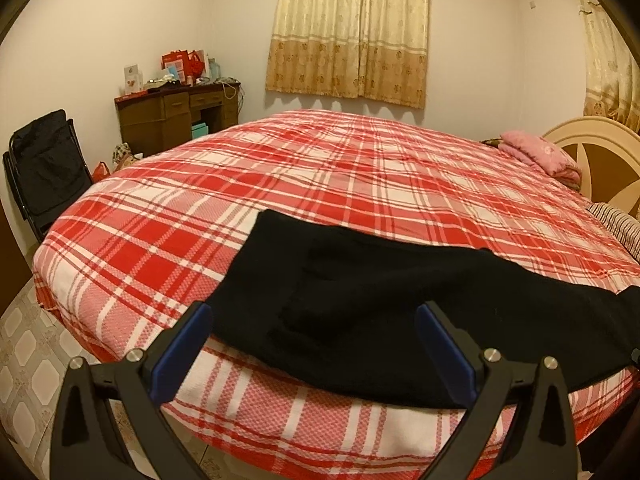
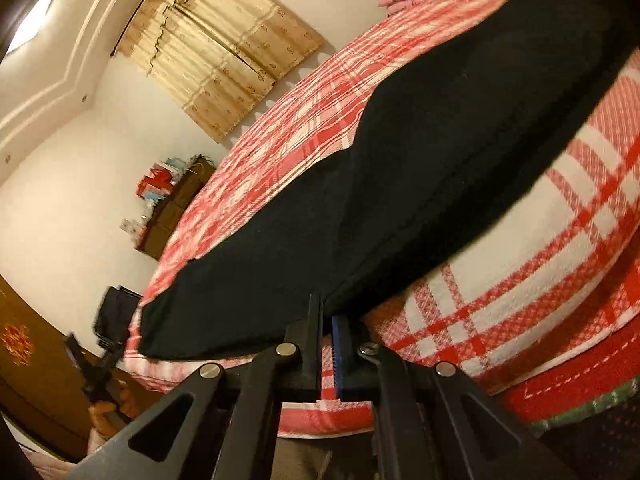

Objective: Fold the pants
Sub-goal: 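Grasp the end of the black pants strip with the right gripper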

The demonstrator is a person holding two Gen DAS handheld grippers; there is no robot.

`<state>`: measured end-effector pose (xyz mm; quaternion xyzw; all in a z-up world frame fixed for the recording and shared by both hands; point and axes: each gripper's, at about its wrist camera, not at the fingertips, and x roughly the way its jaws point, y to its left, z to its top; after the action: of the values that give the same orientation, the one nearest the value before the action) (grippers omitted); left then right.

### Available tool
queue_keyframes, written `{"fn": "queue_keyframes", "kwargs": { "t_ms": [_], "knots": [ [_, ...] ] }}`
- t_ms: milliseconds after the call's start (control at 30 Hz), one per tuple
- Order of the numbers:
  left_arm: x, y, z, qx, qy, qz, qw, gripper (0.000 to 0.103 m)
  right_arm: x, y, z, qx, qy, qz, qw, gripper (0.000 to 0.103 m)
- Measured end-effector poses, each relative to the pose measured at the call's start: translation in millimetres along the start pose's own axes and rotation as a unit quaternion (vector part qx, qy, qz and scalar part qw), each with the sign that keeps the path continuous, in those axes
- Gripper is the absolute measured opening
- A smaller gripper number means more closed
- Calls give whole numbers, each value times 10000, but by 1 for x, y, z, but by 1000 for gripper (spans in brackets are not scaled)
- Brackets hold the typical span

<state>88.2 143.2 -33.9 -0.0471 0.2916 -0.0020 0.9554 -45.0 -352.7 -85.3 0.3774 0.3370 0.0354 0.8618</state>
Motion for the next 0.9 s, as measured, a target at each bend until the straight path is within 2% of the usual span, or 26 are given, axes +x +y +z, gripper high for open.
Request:
{"fn": "queue_keyframes", "kwargs": {
  "t_ms": [67,167,200,300,400,467,533,667,733,767,800,833,867,900],
  "knots": [
    [-1,-5,0,78,-15,-42,10000,103,-8,2,2,59,217,-99,9997,6],
    [-1,-20,0,313,-17,-142,9994,103,-38,13,9,-335,-8,-195,9992,6],
    [-1,-28,-1,433,-11,-206,9988,103,-50,15,15,-460,-156,-296,9984,6],
    [-1,-53,1,729,-69,-388,9966,103,-91,14,48,-637,-1039,-866,9888,6],
    [-2,-80,3,906,-118,-675,9935,103,-105,-2,79,-637,-1508,-1445,9759,6],
    [0,-100,2,1031,-119,-790,9915,103,-99,-16,95,-716,-1501,-1929,9670,6],
    [7,-117,-2,1127,-22,-876,9898,103,-87,-36,102,-565,-1202,-2241,9655,6],
    [25,-140,-21,1367,309,-880,9862,103,-110,-58,102,-89,-1384,-1744,9749,6],
    [35,-144,-33,1535,538,-788,9835,103,-137,-58,98,-53,-2060,-1725,9632,7],
    [40,-144,-38,1566,665,-760,9825,103,-150,-59,98,-50,-2349,-1774,9557,10],
    [43,-142,-41,1519,765,-771,9824,103,-161,-63,97,10,-2588,-1880,9474,39],
    [44,-138,-41,1384,813,-843,9834,103,-170,-70,98,133,-2788,-1978,9397,81],
    [43,-134,-40,1294,823,-858,9844,103,-176,-78,99,234,-2949,-2027,9335,91],
    [41,-132,-39,1242,810,-827,9855,103,-177,-86,102,319,-2961,-2045,9325,91]
  ]
}}
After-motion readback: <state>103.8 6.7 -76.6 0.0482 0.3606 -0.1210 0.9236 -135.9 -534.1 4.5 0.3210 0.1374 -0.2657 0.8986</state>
